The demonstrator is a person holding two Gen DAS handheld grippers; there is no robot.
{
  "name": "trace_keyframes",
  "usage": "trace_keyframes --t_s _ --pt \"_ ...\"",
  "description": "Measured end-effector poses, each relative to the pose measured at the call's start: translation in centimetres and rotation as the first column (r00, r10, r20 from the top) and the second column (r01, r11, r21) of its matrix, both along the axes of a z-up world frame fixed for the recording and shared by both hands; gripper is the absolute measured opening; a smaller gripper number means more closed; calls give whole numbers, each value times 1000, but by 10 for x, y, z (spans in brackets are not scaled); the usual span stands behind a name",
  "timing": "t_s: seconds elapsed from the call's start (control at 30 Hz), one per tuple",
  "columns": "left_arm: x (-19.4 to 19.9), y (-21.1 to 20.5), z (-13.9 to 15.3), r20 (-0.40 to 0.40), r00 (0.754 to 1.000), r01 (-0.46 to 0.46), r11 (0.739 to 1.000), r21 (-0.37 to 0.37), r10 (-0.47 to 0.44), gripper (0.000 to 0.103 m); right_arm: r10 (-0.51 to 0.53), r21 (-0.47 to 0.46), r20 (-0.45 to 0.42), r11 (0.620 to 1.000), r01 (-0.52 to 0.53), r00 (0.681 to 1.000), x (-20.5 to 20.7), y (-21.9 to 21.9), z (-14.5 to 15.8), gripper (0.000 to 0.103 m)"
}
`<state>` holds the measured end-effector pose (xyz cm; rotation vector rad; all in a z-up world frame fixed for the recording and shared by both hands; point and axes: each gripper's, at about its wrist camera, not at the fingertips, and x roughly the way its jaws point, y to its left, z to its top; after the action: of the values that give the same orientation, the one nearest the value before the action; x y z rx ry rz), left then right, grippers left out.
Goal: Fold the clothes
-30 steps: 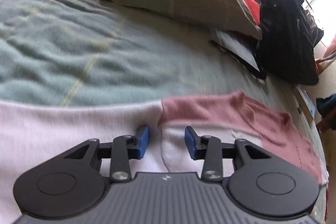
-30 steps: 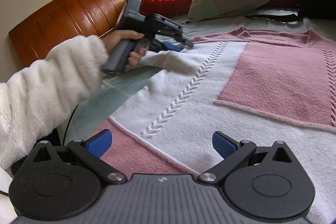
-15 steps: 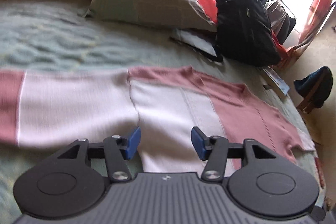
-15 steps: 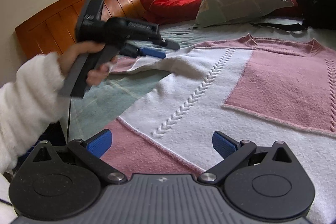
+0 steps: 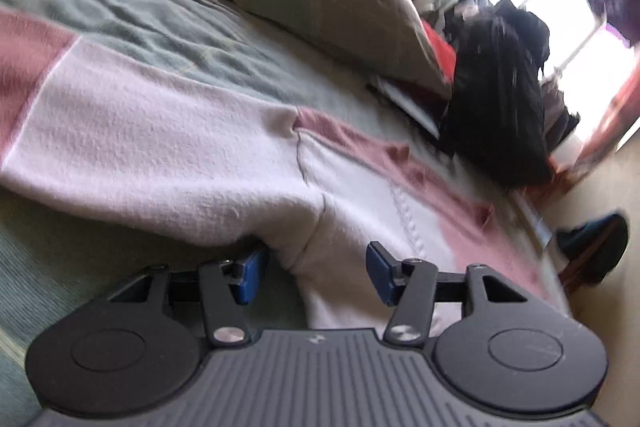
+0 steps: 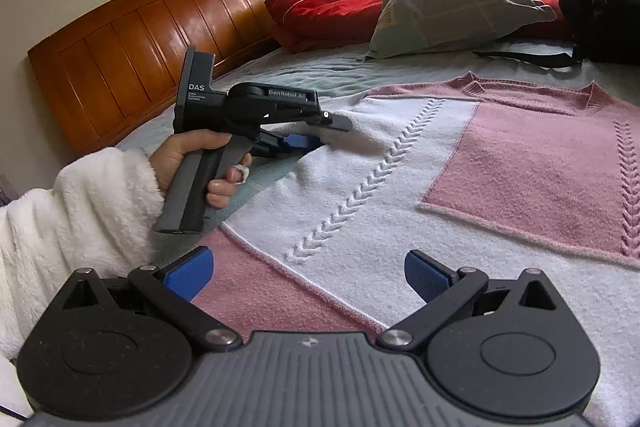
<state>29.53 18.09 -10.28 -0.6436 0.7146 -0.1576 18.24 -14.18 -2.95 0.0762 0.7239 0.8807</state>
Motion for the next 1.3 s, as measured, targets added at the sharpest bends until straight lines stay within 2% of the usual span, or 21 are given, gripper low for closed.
trace_keyframes --t_s 0.07,0.47,0.57,0.67,0.87,1.1,1.2,1.3 --pt "-8 -2 6 16 1000 23 1000 11 -23 63 1 -3 1 1000 -1 1000 0 0 0 103" --pt "-54 -15 40 108 980 158 984 81 -166 63 7 -21 5 1000 -7 1000 -1 3 -3 103" --pt "-48 -11 51 143 977 149 986 78 -159 63 9 -27 2 1000 -9 1000 -2 4 -5 103" --pt "-26 -11 56 157 977 133 987 91 -146 63 9 -31 -1 999 -9 1000 -1 5 -6 103" --pt "17 -16 37 83 987 138 990 28 -140 63 10 -39 -6 999 -10 1000 1 6 -7 103" --pt "15 -16 11 -43 989 139 990 -9 -140 64 9 -49 -12 999 -9 1000 2 6 -10 103" --pt "12 -17 26 -51 990 136 990 39 -134 60 10 -54 -13 999 -10 1000 3 6 -10 103" --pt "5 -17 49 9 992 120 987 104 -122 64 9 -57 -13 998 -10 1000 3 8 -11 103"
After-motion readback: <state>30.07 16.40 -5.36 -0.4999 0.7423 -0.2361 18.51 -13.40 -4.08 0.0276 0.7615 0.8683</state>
